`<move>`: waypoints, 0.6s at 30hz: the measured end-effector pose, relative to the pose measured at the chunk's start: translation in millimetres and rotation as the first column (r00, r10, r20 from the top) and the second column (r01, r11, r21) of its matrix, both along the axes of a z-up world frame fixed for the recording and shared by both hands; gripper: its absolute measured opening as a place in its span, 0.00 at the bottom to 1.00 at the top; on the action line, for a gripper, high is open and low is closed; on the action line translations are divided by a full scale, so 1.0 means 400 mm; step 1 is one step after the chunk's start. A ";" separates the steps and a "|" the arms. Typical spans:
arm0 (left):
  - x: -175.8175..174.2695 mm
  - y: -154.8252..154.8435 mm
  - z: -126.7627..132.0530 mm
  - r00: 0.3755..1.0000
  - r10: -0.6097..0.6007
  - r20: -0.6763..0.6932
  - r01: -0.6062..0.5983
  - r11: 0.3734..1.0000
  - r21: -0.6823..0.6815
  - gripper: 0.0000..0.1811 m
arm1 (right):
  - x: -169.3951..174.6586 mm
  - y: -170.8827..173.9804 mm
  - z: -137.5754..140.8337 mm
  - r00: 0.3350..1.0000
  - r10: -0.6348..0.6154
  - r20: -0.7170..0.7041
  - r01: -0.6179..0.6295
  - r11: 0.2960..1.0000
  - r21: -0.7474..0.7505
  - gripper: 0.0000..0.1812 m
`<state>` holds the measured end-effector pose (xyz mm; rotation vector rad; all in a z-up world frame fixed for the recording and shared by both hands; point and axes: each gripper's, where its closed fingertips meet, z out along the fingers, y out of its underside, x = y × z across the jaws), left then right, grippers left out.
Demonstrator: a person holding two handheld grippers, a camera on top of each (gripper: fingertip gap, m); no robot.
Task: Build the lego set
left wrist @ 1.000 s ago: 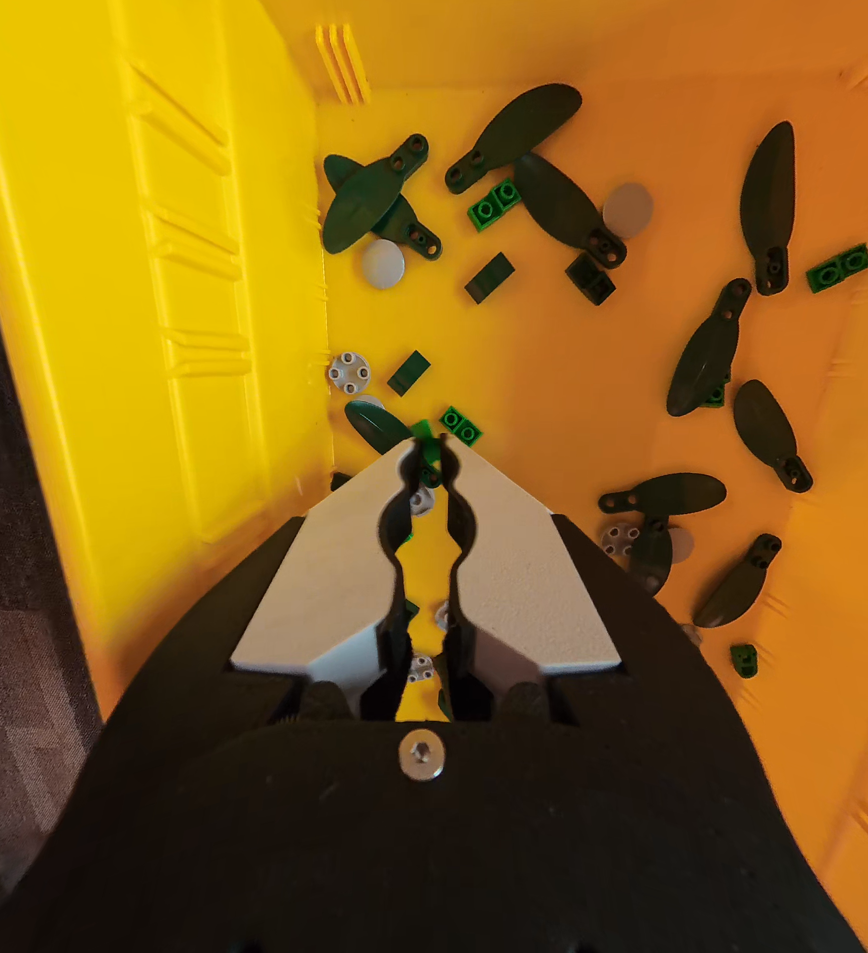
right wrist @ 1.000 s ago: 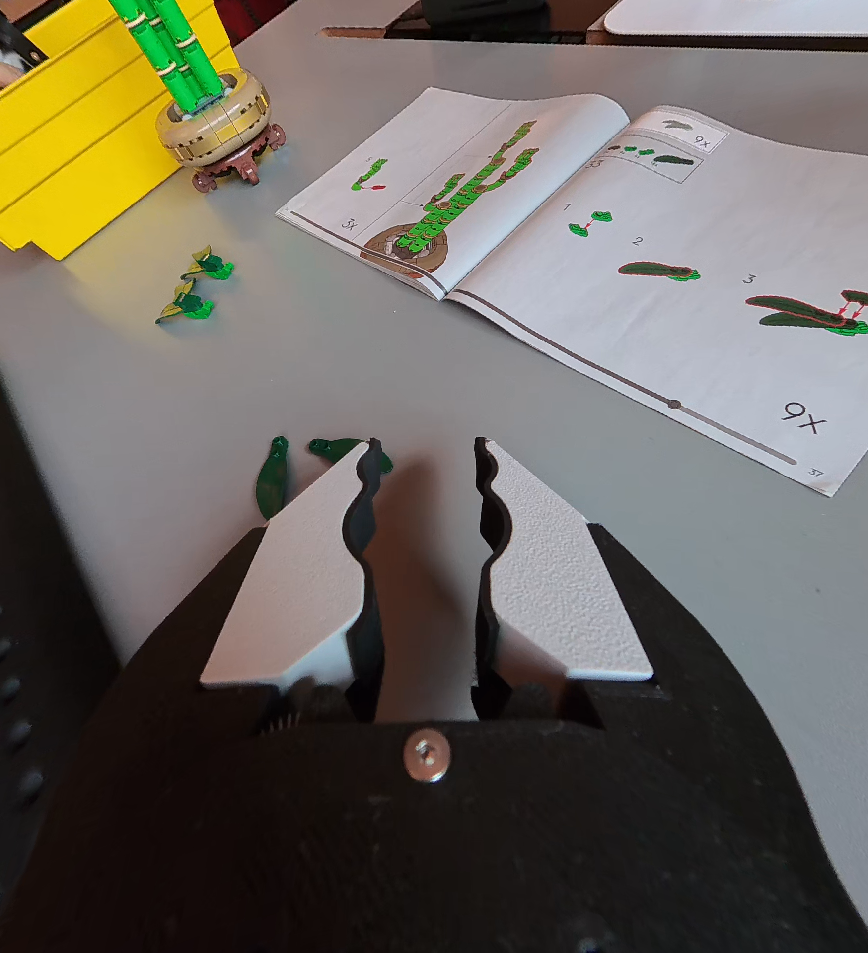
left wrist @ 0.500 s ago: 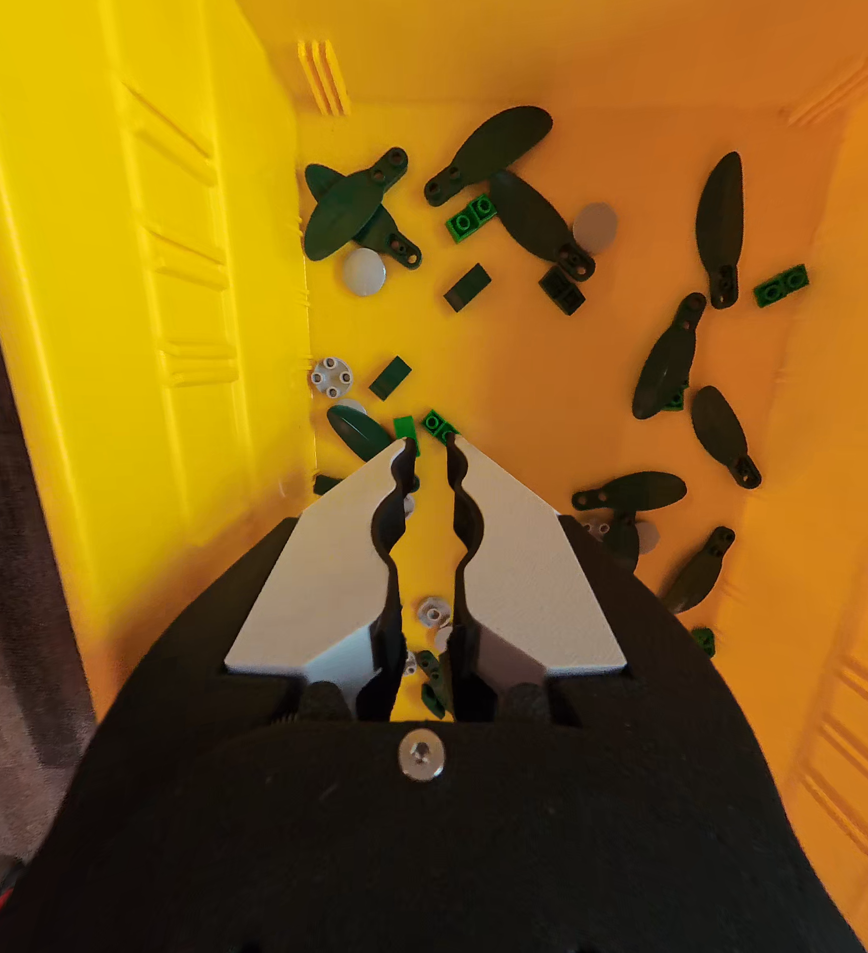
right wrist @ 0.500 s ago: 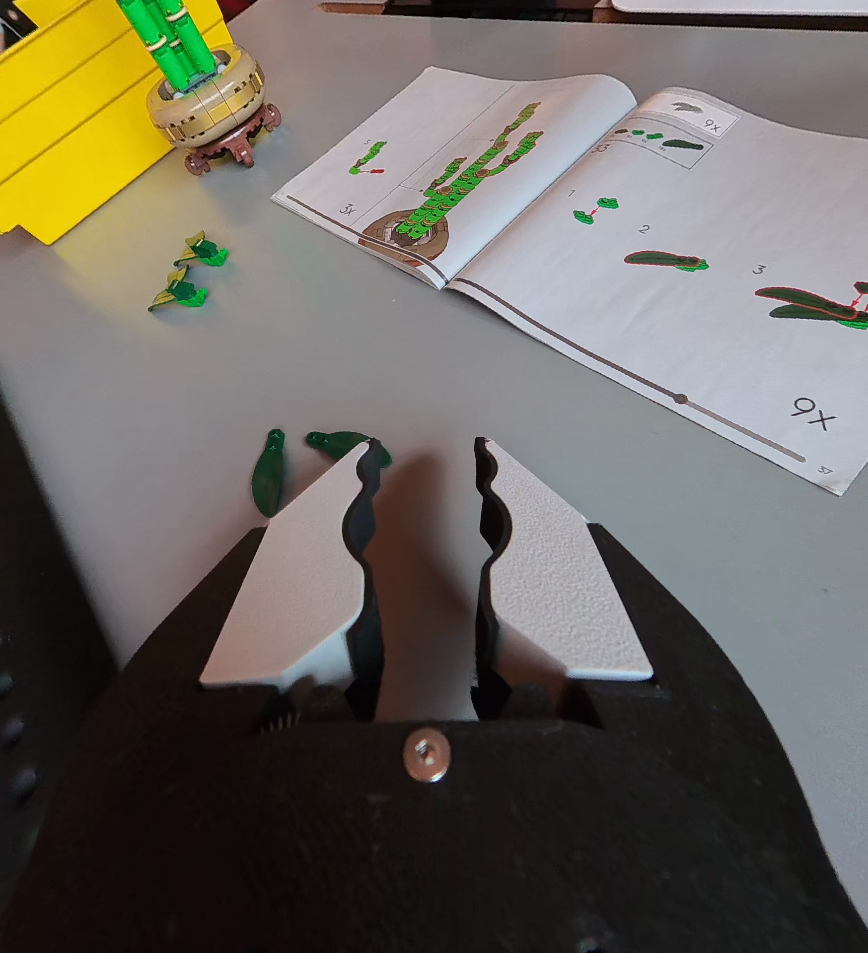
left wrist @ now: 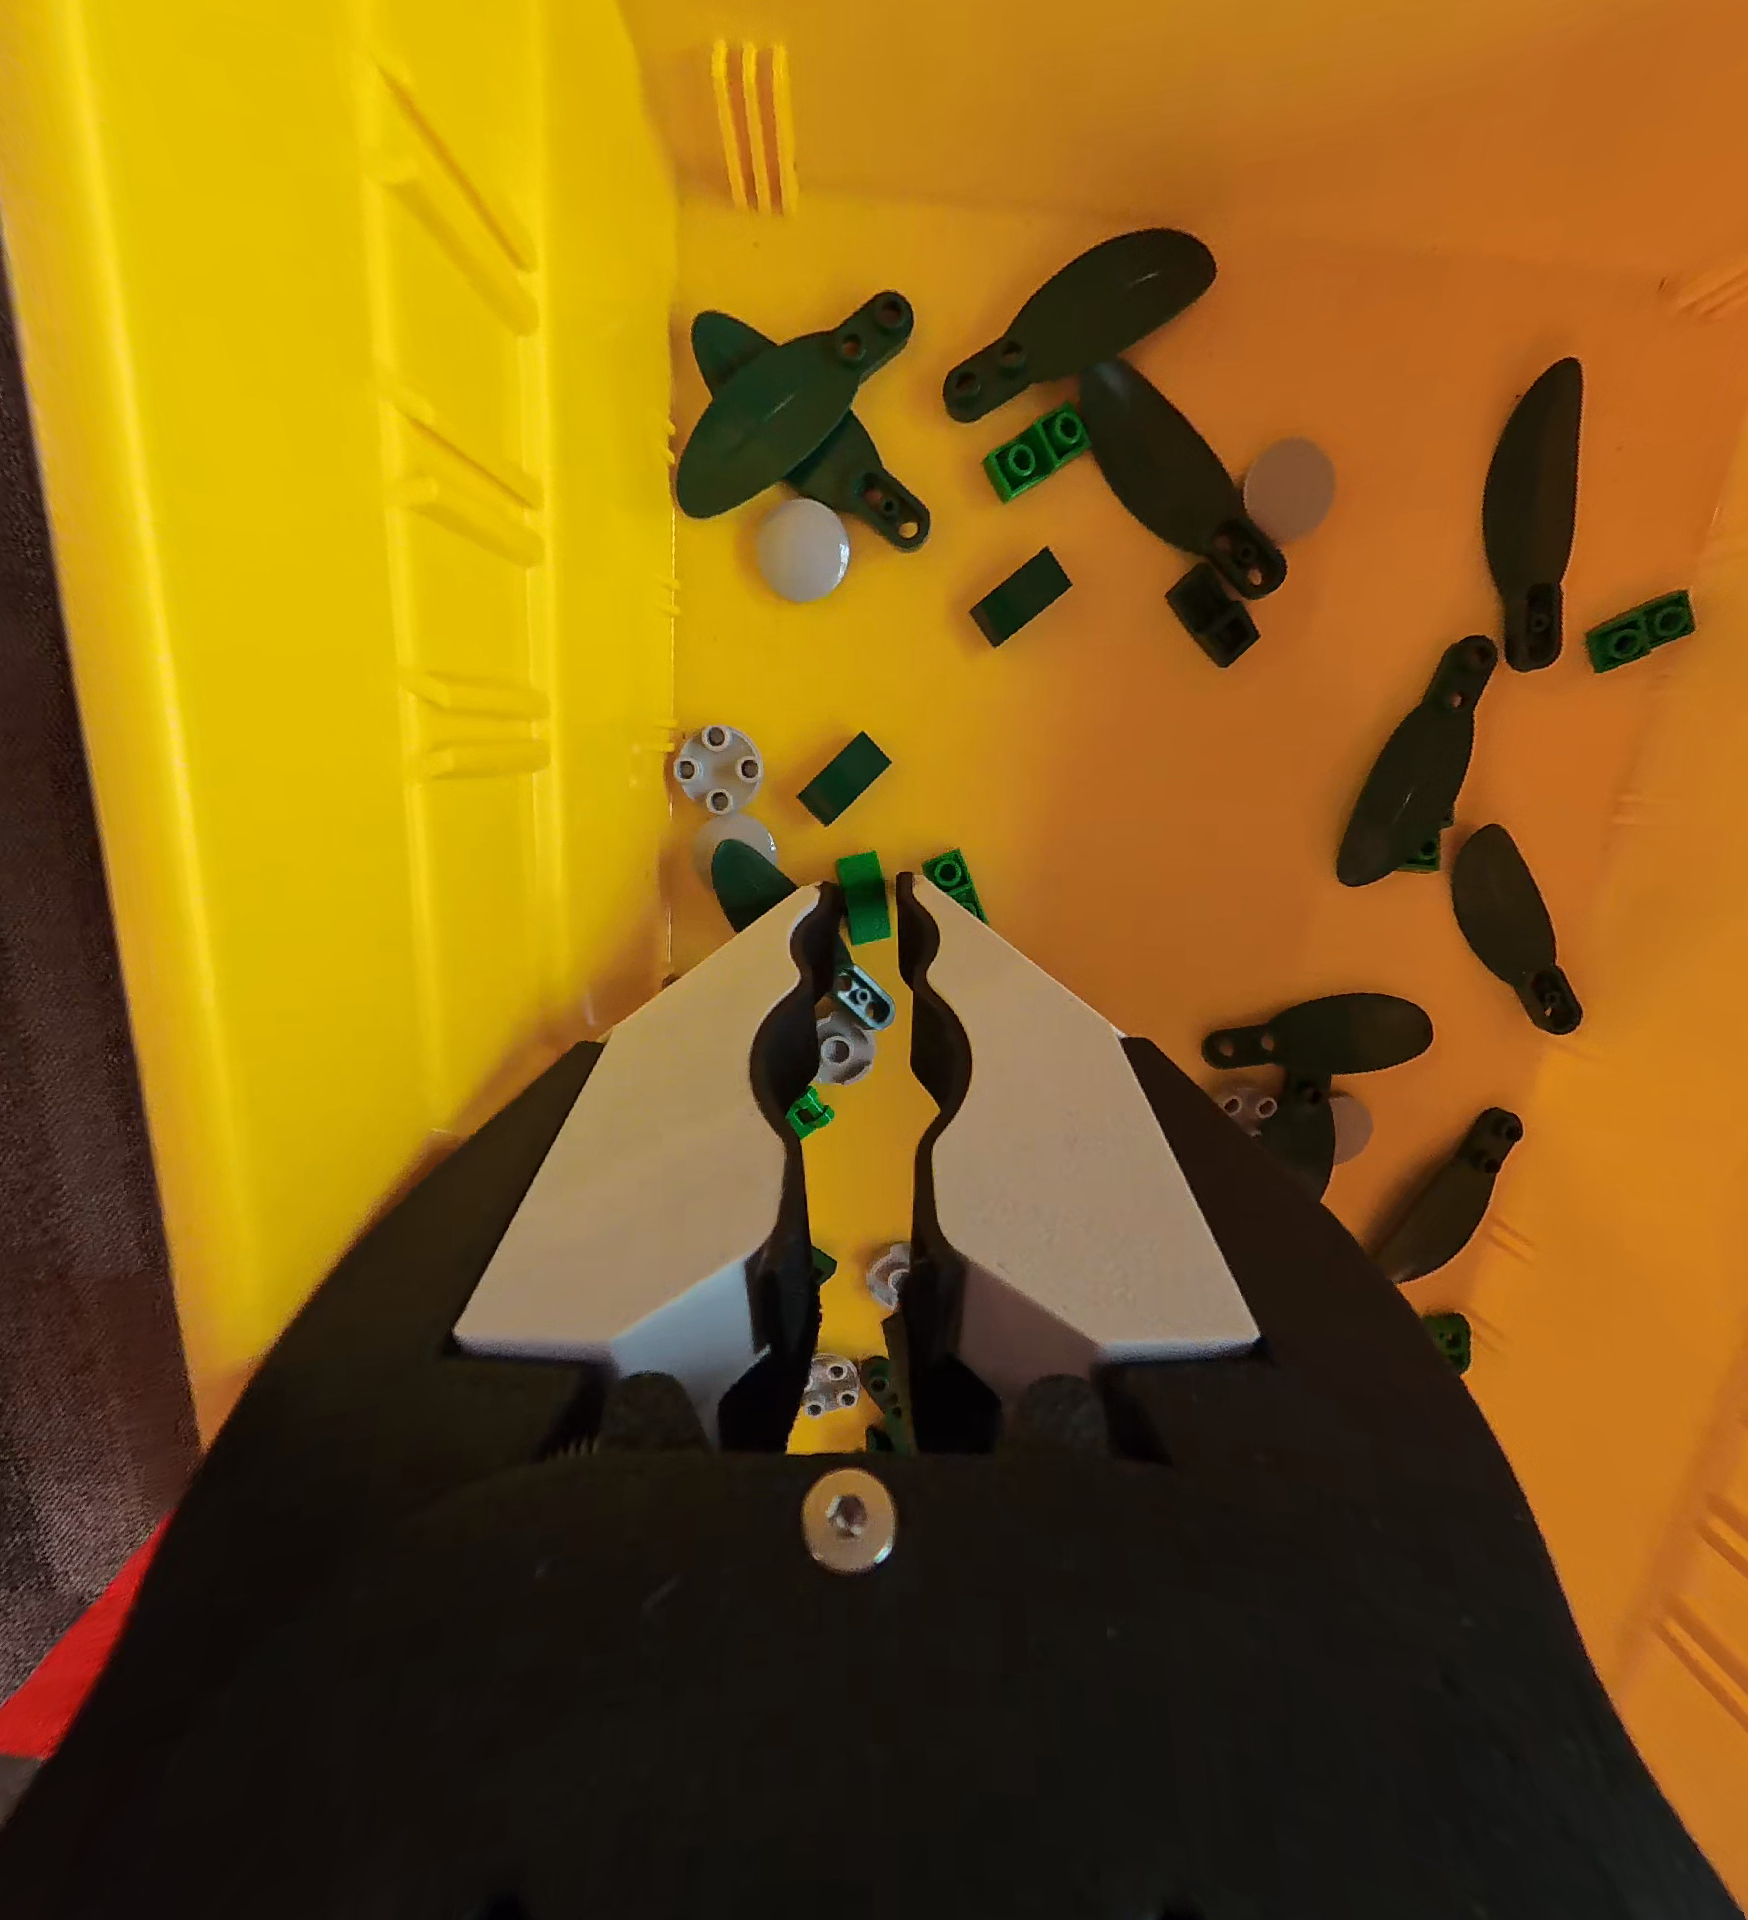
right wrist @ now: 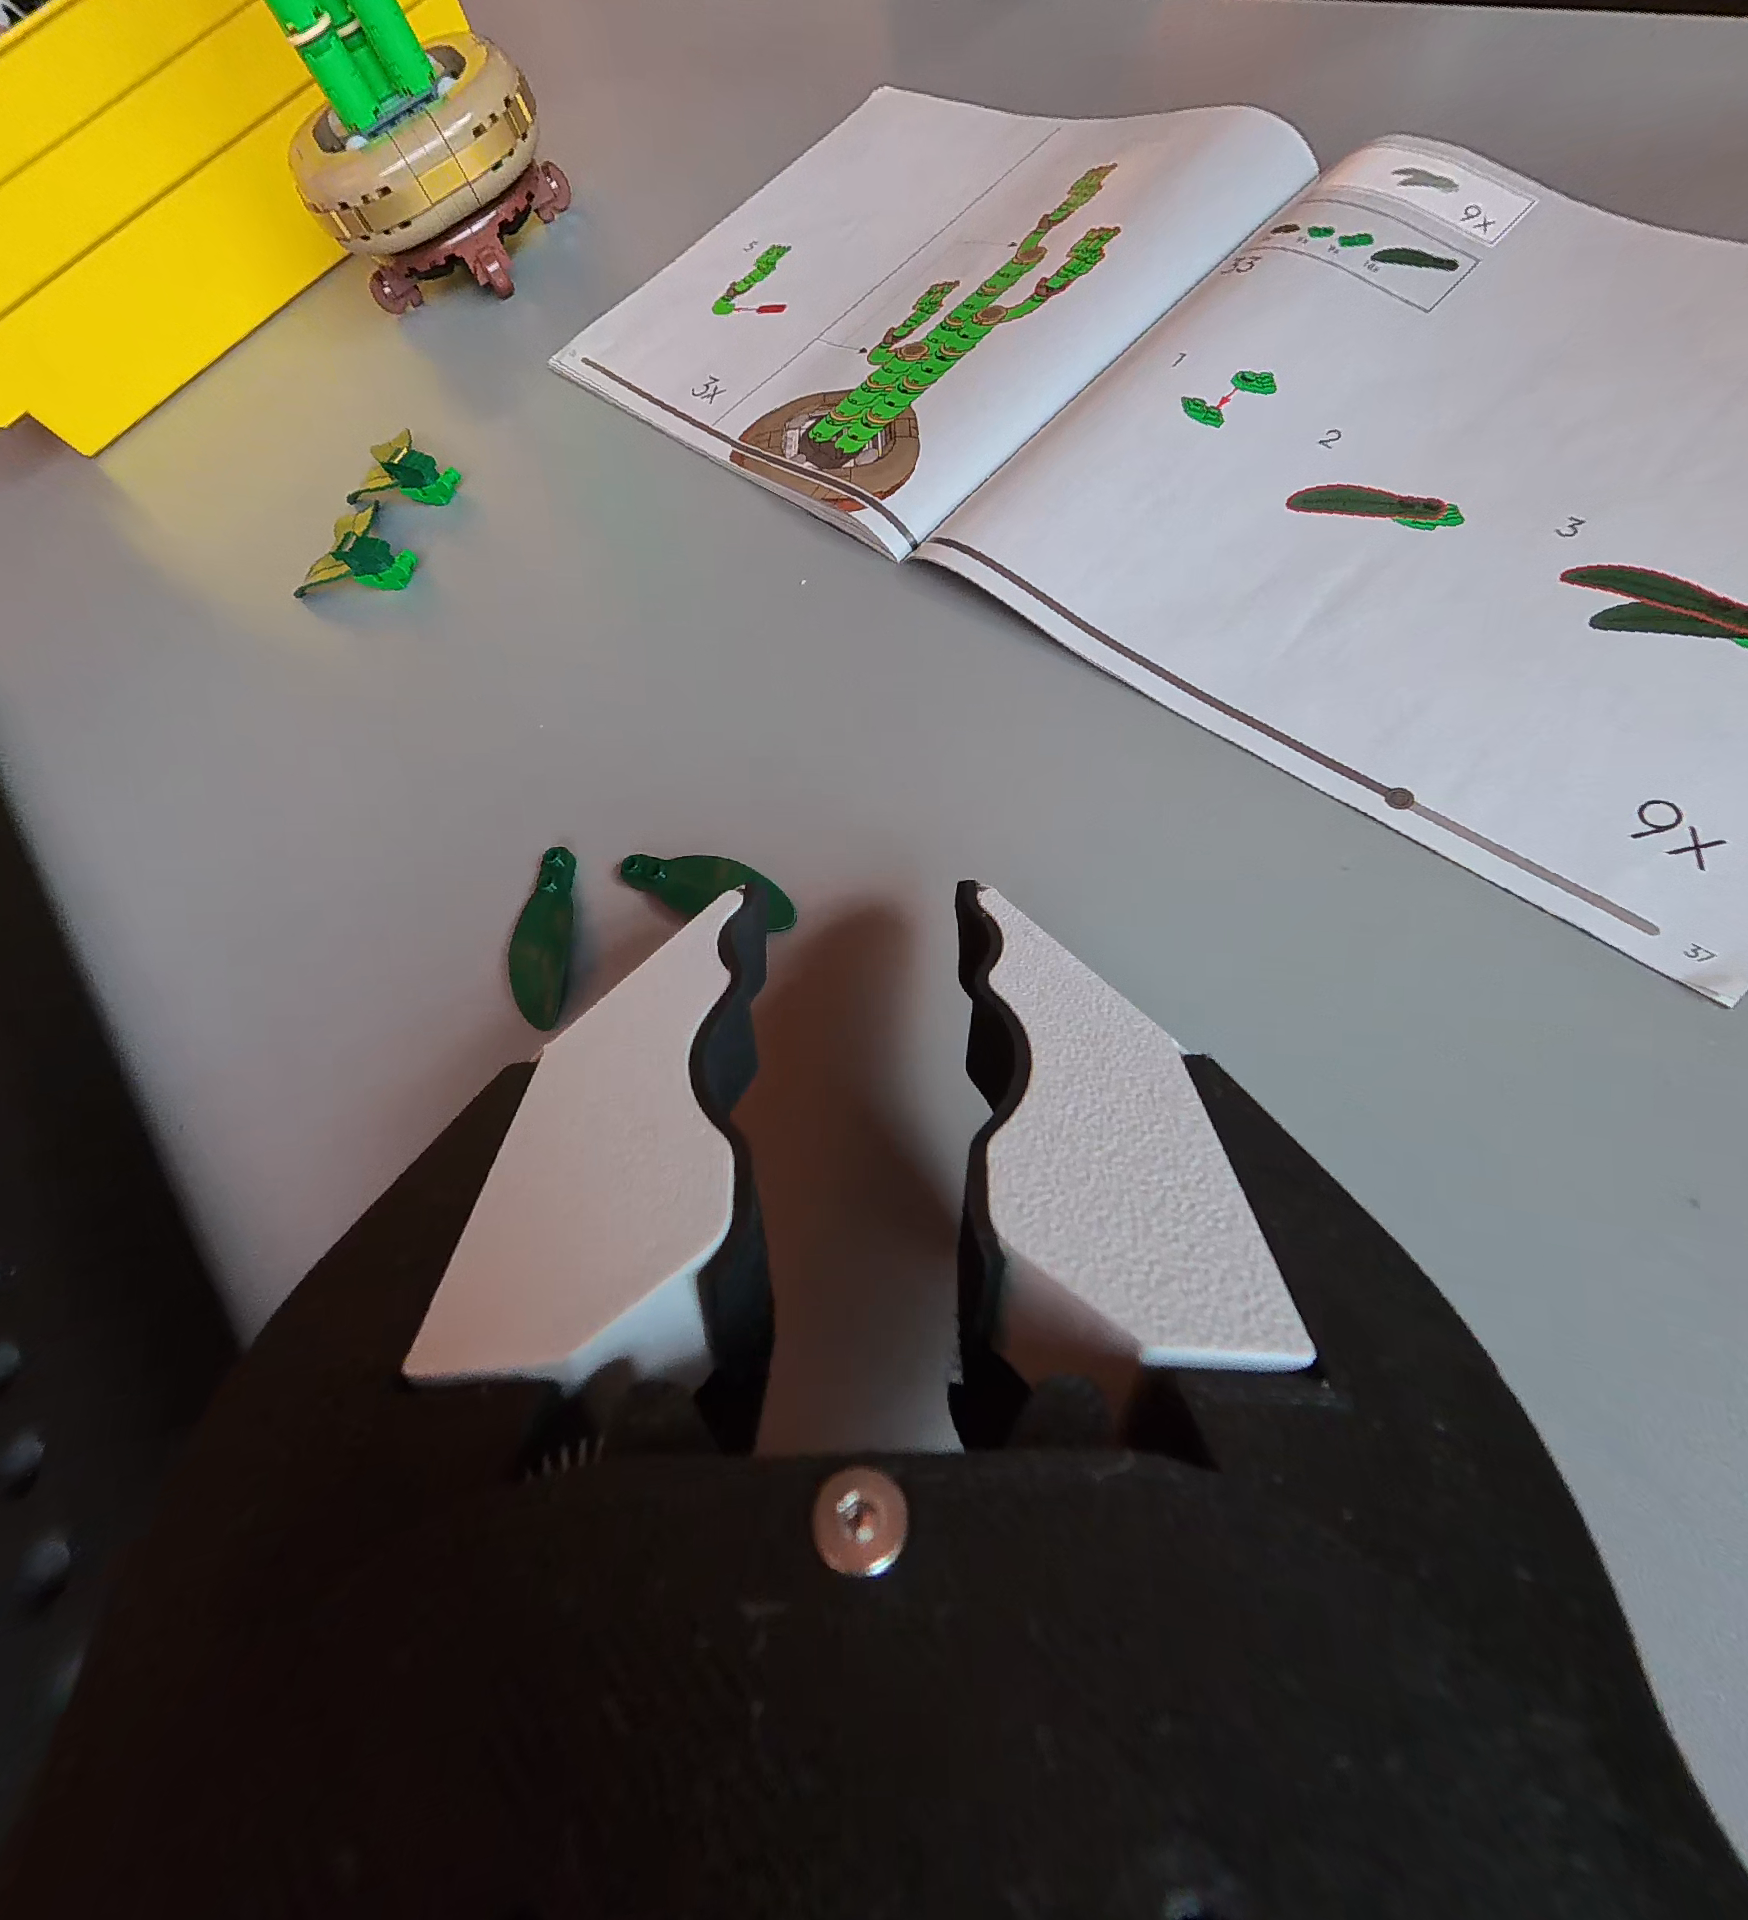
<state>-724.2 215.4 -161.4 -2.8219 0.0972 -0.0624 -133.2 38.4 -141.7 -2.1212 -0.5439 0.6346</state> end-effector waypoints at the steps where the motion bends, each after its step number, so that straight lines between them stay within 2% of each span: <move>1: -0.001 0.000 0.000 1.000 0.000 -0.002 0.000 1.000 0.001 0.04 | 0.000 0.000 0.000 1.000 0.000 -0.001 0.000 1.000 0.001 0.20; 4: -0.005 0.002 0.009 1.000 -0.012 -0.026 0.012 1.000 0.018 0.04 | 0.000 0.000 0.000 1.000 0.000 0.000 0.000 1.000 0.001 0.20; 7: 0.004 0.012 0.061 1.000 -0.020 -0.024 0.022 0.996 0.086 0.04 | 0.000 0.000 0.000 1.000 0.001 -0.001 -0.001 1.000 0.001 0.20; 9: 0.030 0.012 0.136 0.999 -0.033 0.000 0.033 0.984 0.175 0.04 | -0.001 0.000 0.000 1.000 0.001 0.000 -0.001 1.000 0.001 0.20; 11: 0.085 -0.014 0.240 0.997 -0.068 0.046 0.052 0.956 0.287 0.03 | 0.000 0.000 -0.001 1.000 0.000 0.000 0.000 1.000 -0.001 0.20; 14: 0.214 -0.129 0.406 0.975 -0.177 0.133 0.095 0.877 0.470 0.03 | 0.001 0.000 0.000 1.000 -0.001 0.002 0.001 1.000 -0.001 0.20; 15: 0.284 -0.187 0.449 0.947 -0.258 0.193 0.125 0.847 0.517 0.03 | 0.001 0.000 0.000 1.000 -0.001 0.003 0.001 1.000 0.000 0.20; 16: 0.370 -0.251 0.486 0.890 -0.369 0.268 0.169 0.812 0.558 0.03 | 0.001 0.000 0.001 1.000 -0.001 0.004 0.001 1.000 0.002 0.20; 18: 0.537 -0.373 0.520 0.743 -0.568 0.355 0.281 0.745 0.605 0.03 | 0.001 0.001 0.002 1.000 -0.001 0.005 0.001 1.000 0.004 0.20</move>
